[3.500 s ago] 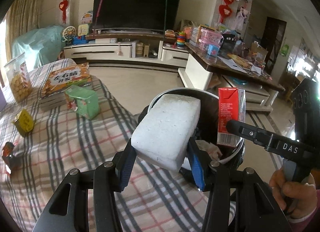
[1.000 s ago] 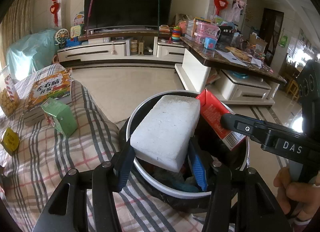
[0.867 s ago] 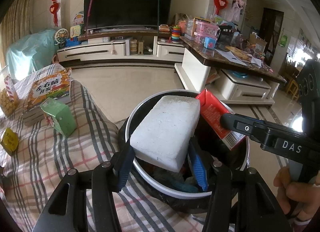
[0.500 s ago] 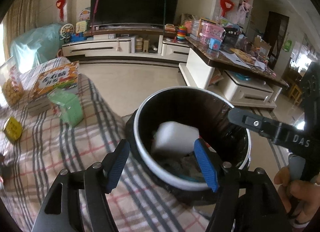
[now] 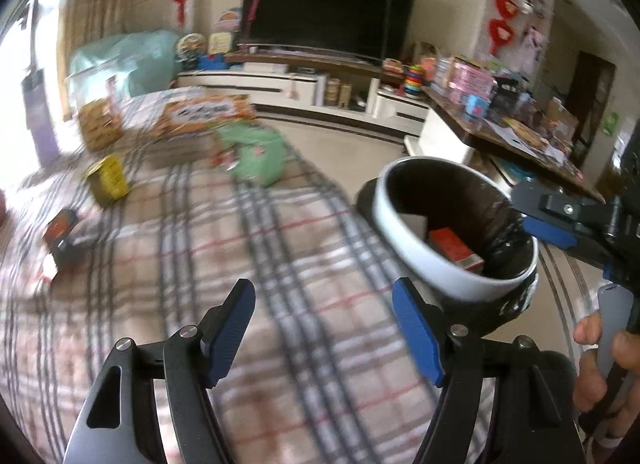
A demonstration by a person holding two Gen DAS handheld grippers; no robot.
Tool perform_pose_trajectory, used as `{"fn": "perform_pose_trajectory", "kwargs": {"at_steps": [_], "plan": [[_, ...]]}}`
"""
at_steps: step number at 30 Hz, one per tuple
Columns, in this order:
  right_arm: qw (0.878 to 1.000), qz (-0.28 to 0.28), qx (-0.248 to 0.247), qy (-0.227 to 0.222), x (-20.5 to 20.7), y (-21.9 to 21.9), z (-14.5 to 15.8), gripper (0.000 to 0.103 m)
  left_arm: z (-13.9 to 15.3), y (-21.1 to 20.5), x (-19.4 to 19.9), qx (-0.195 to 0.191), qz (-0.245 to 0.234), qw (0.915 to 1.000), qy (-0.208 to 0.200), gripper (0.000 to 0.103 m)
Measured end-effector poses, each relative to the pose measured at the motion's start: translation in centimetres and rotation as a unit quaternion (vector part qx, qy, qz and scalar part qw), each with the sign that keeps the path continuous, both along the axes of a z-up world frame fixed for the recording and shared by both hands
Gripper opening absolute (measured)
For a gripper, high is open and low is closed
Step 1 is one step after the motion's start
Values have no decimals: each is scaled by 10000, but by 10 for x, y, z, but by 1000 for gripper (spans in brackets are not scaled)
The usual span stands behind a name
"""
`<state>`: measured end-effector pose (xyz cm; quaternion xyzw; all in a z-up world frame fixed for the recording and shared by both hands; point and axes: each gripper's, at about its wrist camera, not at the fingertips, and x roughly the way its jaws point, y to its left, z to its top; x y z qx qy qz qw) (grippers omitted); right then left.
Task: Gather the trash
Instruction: 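Move both open grippers back over the table trash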
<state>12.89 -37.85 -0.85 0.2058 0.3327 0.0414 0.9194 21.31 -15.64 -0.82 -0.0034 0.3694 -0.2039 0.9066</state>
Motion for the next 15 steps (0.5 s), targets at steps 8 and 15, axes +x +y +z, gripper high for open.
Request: {"fn": "perform_pose_trajectory", "kwargs": {"at_steps": [8,15], "plan": [[9994,331,-116,40,1,42,-3,96,-2,52,-22,-149,588,9981,47,74],[9980,605,-158,38,1,76,-7,97,-7,87,-38,-291,1024,9941,215,75]]}}
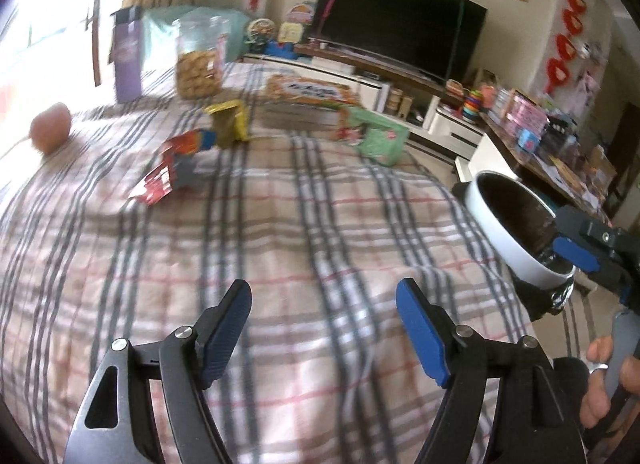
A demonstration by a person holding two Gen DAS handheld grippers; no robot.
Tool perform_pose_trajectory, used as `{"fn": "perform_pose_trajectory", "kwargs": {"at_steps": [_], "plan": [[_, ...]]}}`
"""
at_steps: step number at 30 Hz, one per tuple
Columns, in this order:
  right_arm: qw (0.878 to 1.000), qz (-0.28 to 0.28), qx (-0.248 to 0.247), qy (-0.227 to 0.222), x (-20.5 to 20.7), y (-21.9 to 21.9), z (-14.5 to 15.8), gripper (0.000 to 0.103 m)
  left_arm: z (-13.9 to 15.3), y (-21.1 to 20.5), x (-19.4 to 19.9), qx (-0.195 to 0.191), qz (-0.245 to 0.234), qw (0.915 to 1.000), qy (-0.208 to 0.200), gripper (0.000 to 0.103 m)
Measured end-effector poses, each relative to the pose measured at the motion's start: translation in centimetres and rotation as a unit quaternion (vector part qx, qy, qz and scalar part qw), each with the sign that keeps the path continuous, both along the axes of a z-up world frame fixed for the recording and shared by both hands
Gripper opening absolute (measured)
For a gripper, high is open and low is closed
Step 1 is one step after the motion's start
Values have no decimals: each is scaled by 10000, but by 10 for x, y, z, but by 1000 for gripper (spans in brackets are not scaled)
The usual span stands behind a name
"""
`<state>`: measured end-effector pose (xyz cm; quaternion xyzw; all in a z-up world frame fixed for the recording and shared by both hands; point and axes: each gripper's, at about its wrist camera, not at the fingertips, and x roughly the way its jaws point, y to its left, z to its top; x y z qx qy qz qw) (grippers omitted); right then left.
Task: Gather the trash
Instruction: 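Move both open grippers back over the table trash, then grasp the orange chip bag with the left gripper while the right grasps the yellow snack bag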
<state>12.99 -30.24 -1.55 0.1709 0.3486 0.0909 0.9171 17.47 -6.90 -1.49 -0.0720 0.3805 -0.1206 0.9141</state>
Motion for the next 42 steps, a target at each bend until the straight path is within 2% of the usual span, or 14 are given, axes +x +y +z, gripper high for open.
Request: {"fn": "perform_pose_trajectory", "kwargs": {"at_steps": [17,29,42], "plan": [[9986,433,-75,301,13,54,-24,98,-5,63,-15,-70,682,9976,76,75],[9970,683,-175,328,28,78,-30,98,-9,81,-7,-51,878,9961,66,76],[9943,942,-339,354,54,104,-33,98,-9,91,20,20,944,9955,66,76]]}}
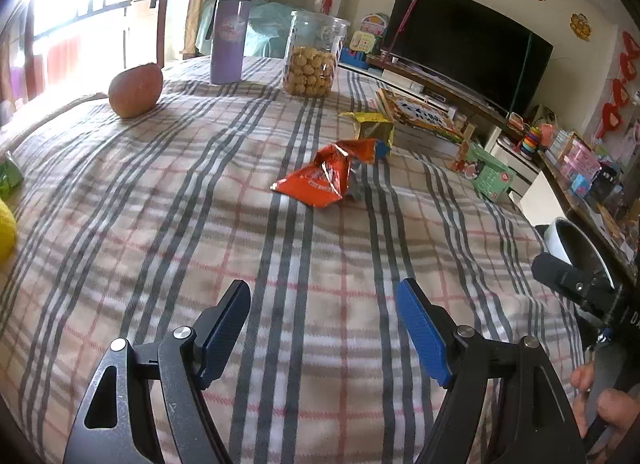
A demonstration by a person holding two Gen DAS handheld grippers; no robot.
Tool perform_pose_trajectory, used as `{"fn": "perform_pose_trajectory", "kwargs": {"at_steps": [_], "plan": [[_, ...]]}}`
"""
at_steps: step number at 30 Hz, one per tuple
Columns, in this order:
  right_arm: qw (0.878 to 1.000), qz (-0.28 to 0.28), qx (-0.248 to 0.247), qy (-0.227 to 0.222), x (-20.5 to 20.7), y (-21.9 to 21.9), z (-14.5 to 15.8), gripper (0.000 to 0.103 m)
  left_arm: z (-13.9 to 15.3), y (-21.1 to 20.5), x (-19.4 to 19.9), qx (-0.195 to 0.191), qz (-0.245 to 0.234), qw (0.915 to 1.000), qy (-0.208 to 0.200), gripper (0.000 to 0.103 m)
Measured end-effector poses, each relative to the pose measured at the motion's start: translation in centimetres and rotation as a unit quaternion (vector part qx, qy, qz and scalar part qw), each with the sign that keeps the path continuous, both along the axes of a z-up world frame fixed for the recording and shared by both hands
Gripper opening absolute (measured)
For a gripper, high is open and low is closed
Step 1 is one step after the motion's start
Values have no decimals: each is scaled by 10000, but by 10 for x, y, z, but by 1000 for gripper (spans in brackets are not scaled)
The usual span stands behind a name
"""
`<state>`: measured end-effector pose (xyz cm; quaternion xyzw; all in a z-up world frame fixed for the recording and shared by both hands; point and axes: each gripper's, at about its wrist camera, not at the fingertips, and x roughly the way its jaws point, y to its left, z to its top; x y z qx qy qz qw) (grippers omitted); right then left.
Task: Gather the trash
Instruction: 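Grasp the orange chip bag with the left gripper while the right grasps the yellow snack bag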
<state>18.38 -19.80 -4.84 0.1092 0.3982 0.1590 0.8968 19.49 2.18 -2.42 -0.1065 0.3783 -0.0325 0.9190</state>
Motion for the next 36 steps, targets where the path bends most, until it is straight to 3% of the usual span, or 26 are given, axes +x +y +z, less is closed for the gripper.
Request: {"fn": "perform_pose_trajectory", "kwargs": {"at_steps": [25,30,32,36], "plan": [[9992,221,291,132,55,19,-9,98,0,3,88,266,-136,9995,-89,74],[9993,244,248,95,63,20,-9,98,-7,0,106,311,-250,9992,-43,52],[9994,263,231,60,66,22,-8,98,-11,-1,114,288,-282,9992,19,31],[9992,391,119,28,74,34,-8,97,-16,4,117,223,-295,9993,68,17]]}}
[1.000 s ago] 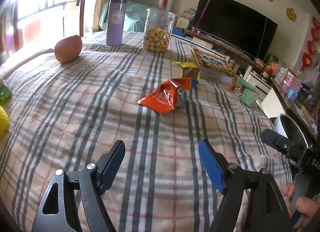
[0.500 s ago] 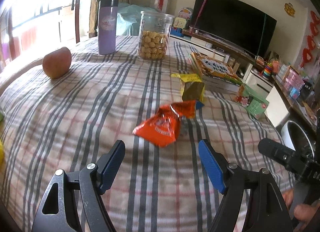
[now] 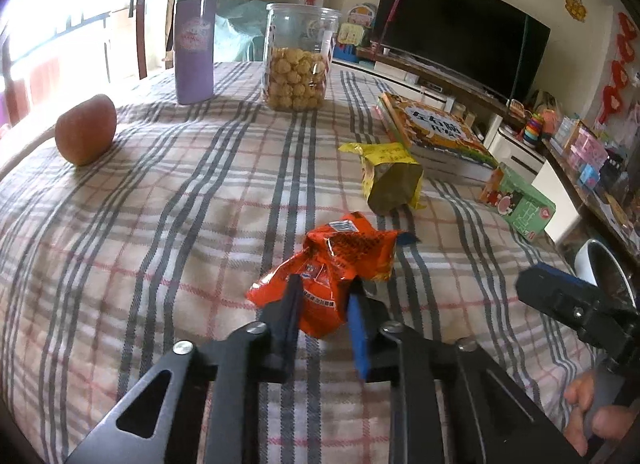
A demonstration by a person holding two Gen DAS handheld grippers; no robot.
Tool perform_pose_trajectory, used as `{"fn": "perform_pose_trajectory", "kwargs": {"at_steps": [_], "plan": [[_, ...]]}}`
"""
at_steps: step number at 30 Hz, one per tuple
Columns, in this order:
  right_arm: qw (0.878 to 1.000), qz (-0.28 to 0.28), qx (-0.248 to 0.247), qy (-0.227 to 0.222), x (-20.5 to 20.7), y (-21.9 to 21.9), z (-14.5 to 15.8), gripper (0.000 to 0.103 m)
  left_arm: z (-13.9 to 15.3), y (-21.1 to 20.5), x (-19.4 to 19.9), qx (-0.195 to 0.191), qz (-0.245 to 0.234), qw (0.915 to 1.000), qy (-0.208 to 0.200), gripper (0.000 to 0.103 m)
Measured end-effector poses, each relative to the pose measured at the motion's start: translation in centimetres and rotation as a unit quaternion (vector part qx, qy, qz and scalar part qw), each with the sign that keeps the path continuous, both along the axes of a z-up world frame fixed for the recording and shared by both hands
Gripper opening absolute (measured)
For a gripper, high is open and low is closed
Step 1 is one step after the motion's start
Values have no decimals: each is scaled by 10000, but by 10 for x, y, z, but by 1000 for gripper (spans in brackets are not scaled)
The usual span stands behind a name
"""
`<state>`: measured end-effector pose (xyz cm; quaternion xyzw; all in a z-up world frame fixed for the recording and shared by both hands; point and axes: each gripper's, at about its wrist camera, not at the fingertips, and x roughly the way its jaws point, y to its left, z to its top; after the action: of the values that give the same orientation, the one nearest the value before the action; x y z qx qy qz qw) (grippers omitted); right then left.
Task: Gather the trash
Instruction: 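Grasp the orange chip bag with the left gripper while the right grasps the yellow snack bag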
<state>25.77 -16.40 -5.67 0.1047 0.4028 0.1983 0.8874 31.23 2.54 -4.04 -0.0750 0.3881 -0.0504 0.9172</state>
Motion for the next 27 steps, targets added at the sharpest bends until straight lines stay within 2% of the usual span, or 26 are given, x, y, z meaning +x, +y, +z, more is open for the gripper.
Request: {"fn": "perform_pose_trajectory", "kwargs": {"at_steps": [4,6,8,11,15,18,21,23,25,27], "plan": [[9996,96,-223,-117,7,16,-2,96,1,13,-9,-42,156,9998,-72,8],[9993,100,-341,-141,14,24,-5,92,1,19,-14,-110,247,9996,-110,8],[9994,126,-328,-53,22,29,-9,82,-3,27,-19,-219,353,9990,-132,8],[9994,122,-326,14,35,37,-13,78,-7,33,-22,-383,397,9984,-116,8],[9994,144,-295,57,51,46,-15,72,-7,31,-23,-378,358,9986,-121,8],[9993,123,-362,28,62,54,-15,63,-8,34,-22,-485,355,9981,-121,8],[9989,87,-456,25,73,61,-17,50,-9,37,-23,-550,369,9977,-140,8],[9986,69,-524,66,81,64,-19,27,-9,36,-24,-529,346,9979,-147,7],[9987,71,-497,110,83,64,-21,14,-9,36,-23,-520,330,9980,-142,7],[9991,78,-402,78,80,59,-18,13,-8,36,-24,-506,325,9981,-147,7]]}}
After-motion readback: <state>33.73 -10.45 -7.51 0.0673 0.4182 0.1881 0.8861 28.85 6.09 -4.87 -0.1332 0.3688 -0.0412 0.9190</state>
